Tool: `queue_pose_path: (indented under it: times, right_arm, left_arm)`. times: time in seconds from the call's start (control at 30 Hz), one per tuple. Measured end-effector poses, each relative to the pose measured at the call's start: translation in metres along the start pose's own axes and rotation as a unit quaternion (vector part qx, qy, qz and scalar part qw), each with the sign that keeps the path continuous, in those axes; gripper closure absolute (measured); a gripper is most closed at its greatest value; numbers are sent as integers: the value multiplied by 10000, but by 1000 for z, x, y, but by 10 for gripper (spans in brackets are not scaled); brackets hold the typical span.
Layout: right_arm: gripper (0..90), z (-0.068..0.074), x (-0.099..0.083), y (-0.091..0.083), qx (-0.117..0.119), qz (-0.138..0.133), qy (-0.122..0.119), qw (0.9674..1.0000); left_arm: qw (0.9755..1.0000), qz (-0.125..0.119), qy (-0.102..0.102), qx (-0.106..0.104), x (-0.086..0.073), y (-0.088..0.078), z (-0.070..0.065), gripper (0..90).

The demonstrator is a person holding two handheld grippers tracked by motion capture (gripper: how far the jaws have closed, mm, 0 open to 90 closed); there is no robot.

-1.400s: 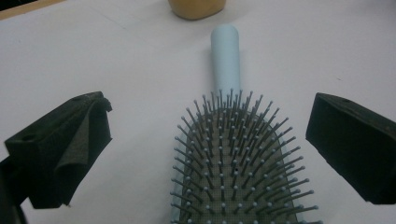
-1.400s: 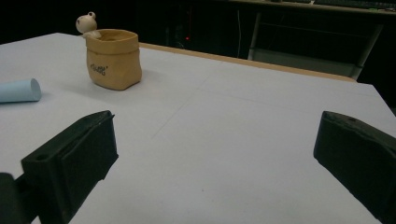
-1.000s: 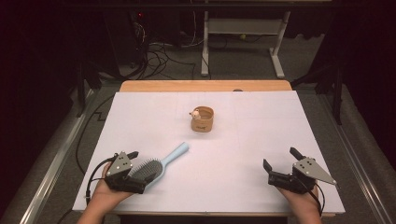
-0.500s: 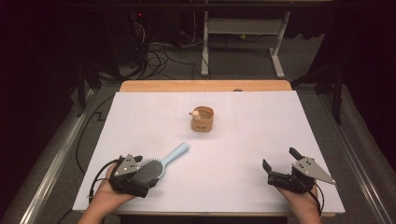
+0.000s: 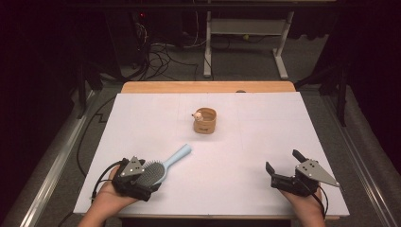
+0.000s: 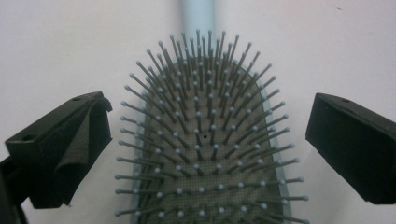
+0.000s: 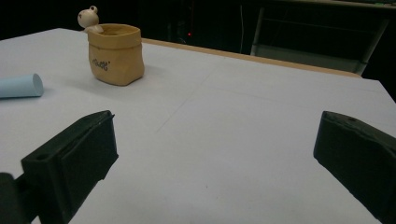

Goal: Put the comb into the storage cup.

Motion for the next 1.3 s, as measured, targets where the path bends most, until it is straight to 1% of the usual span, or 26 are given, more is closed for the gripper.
queue_pose_path:
  times: [0.03,0.07,0.1,0.17,0.2,0.3,0.33,0.4,0.47,0.5,0.6,0.63,0.67,0.7,0.77,0.8,0.87,0.9,1.03,1.07,1.1,1.17,1.2,1.23,1.3]
  right_arm:
    - [1,-1,-1,1,35,37,13,10000]
    - [0,-3,-2,2,40,91,74,9999]
    - [0,-3,-2,2,40,91,74,9999]
    - [1,-4,-2,2,69,138,44,9999]
    - [1,-3,-2,2,78,131,9,9999]
    - [1,0,-1,-1,167,86,-52,9998]
    - [1,3,1,-2,194,21,-126,9997]
    - [1,4,1,-3,205,-1,-169,9996]
    - [1,6,2,-4,245,-6,-207,9995]
    - [1,7,2,-4,260,-11,-209,9994]
    - [1,8,3,-5,280,-17,-211,9994]
    - [1,7,3,-5,279,-24,-208,9994]
    - [1,6,4,-6,267,-61,-189,9994]
    - [1,6,4,-6,267,-61,-189,9994]
    - [1,6,4,-7,273,-68,-173,9995]
    - [1,6,4,-7,272,-71,-153,9995]
    - [1,6,4,-7,277,-67,-168,9995]
    - [1,6,4,-7,275,-63,-181,9994]
    - [1,7,4,-7,278,-66,-209,9994]
    - [1,7,3,-7,283,-43,-209,9994]
    - [1,8,3,-6,284,-39,-211,9994]
    - [1,8,3,-6,283,-47,-208,9994]
    - [1,8,3,-6,286,-46,-211,9994]
    - [1,9,3,-6,288,-45,-215,9993]
    - [1,9,3,-6,289,-43,-211,9993]
  left_arm:
    - [10000,34,5,35,2,-1,1,8]
    - [9999,67,4,98,3,-2,4,2]
    - [9998,120,-52,142,4,-5,7,2]
    - [9996,180,-156,136,7,-10,11,6]
    - [9996,209,-156,127,8,-12,12,5]
    - [9990,430,-71,40,8,-16,13,25]
    - [9986,522,-68,32,8,-16,13,26]
    - [9974,715,1,57,9,-17,12,27]
    - [9961,884,37,9,10,-17,11,26]
    - [9950,995,55,-57,10,-17,9,26]
    - [9924,1226,79,-111,10,-13,7,25]
    - [9909,1335,91,-130,9,-11,7,25]
    - [9901,1396,90,-130,9,-10,7,25]
    - [9885,1498,104,-156,8,-9,6,25]
    - [9862,1639,81,-235,7,-6,6,27]
    - [9848,1718,69,-229,6,-5,6,28]
    - [9828,1826,37,-273,6,-3,6,32]
    - [9816,1888,68,-272,7,-2,6,33]
    - [9779,2059,45,-363,8,1,5,50]
    - [9767,2113,37,-379,8,2,5,53]
    - [9748,2200,70,-373,8,4,5,54]
    - [9722,2307,72,-384,8,7,5,61]
    - [9704,2389,83,-355,7,8,5,65]
    - [9695,2425,118,-326,7,9,5,71]
    - [9671,2516,119,-359,8,10,4,75]
Point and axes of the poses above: each handheld gripper's, and its own axes: y roughly forward along the jaws, x roughly out of its top, z roughly to its left, the point moved 8 cm from there along y, roughly forward along the jaws, and after that the axes turned 10 degrees about z, right-handed, at the moved point
